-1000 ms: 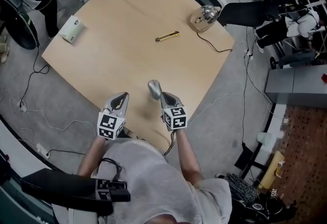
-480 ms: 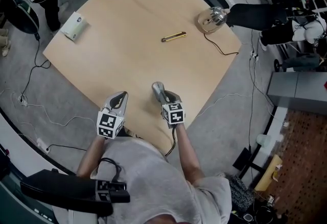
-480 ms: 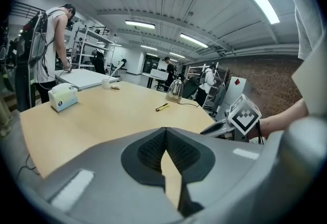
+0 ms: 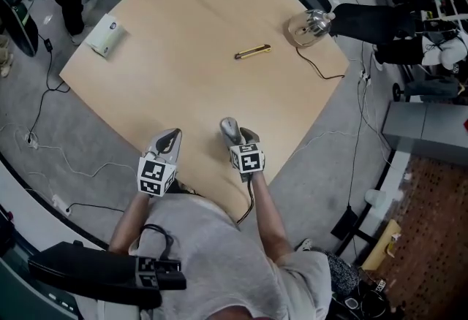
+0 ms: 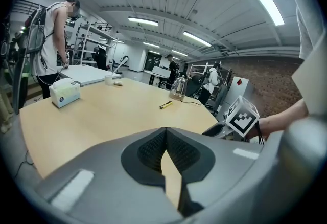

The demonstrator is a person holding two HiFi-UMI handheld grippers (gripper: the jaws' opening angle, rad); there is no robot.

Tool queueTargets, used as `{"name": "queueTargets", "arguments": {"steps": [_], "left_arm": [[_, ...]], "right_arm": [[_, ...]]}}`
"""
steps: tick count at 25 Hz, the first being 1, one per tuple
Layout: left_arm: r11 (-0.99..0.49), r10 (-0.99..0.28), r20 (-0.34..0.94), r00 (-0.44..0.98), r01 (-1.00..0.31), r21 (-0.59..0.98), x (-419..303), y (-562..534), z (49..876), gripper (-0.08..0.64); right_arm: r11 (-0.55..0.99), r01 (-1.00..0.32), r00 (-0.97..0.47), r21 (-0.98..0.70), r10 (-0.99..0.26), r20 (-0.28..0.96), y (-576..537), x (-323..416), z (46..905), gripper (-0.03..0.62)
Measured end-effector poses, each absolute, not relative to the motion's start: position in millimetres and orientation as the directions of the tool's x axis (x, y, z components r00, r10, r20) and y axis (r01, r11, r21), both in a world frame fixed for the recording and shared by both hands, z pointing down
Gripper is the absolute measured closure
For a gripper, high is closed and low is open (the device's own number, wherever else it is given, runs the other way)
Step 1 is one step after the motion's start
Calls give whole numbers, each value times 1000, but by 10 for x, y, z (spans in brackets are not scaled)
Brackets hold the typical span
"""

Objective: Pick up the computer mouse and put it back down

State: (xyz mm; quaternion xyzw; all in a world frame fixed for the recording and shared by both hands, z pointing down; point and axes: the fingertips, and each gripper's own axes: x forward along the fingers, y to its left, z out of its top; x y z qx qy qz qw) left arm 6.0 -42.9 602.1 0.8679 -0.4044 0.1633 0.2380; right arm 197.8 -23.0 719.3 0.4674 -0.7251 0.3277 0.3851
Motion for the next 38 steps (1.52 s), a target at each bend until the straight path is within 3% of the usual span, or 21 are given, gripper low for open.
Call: {"name": "queueTargets", "arguments": {"steps": [6,14,38], "left_arm": [[-556,-627,490,606,-788,264,-39,-584,6087,540],[-515,-641,505,578,-812,275,-228,-801,6167,540],[-528,-594,521,614,-785,324,-207,-911,6321,540]], "right_arm": [[371,-925,-237,-88,-379,894,-284,1949,7308,288],[382,-920,-216,-85,-315,924,-238,1896,7470,268],[358,-933,-115,-36,-202,973,-270,1942,7486,302]]}}
